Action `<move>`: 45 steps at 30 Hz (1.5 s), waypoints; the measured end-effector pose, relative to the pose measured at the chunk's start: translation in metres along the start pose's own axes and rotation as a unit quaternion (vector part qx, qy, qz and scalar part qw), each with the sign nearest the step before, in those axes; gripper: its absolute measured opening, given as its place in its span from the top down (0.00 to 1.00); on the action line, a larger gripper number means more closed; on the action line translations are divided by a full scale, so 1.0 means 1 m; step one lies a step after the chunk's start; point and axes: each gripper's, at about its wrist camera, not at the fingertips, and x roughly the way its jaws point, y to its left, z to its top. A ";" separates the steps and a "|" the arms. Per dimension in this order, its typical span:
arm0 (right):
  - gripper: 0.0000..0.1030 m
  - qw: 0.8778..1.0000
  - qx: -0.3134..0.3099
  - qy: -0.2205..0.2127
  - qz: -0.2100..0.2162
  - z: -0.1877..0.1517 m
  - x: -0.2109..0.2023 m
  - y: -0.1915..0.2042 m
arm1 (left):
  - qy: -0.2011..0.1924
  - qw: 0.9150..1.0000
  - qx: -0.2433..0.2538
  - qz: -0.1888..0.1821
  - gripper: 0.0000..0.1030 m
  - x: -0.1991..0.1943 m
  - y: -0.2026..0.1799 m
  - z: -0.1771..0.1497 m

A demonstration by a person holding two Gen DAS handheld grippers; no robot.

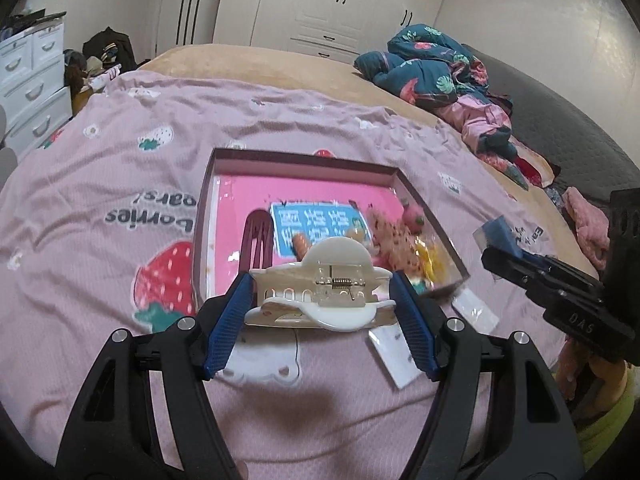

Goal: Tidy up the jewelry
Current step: 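Place the cream claw clip in the tray with the left tool while the right tool places the blue packet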

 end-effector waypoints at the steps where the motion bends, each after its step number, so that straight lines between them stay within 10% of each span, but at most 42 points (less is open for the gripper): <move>1: 0.70 1.000 0.001 -0.001 0.001 0.003 0.001 -0.001 | -0.001 1.000 -0.001 0.001 0.40 0.002 0.000 0.004; 15: 0.70 0.999 0.045 -0.028 -0.003 0.057 0.023 -0.043 | 0.001 1.000 0.025 0.012 0.40 0.038 -0.019 0.044; 45: 0.69 0.995 -0.006 0.089 -0.053 -0.013 0.095 -0.055 | 0.072 0.997 -0.002 0.030 0.40 0.112 -0.005 0.024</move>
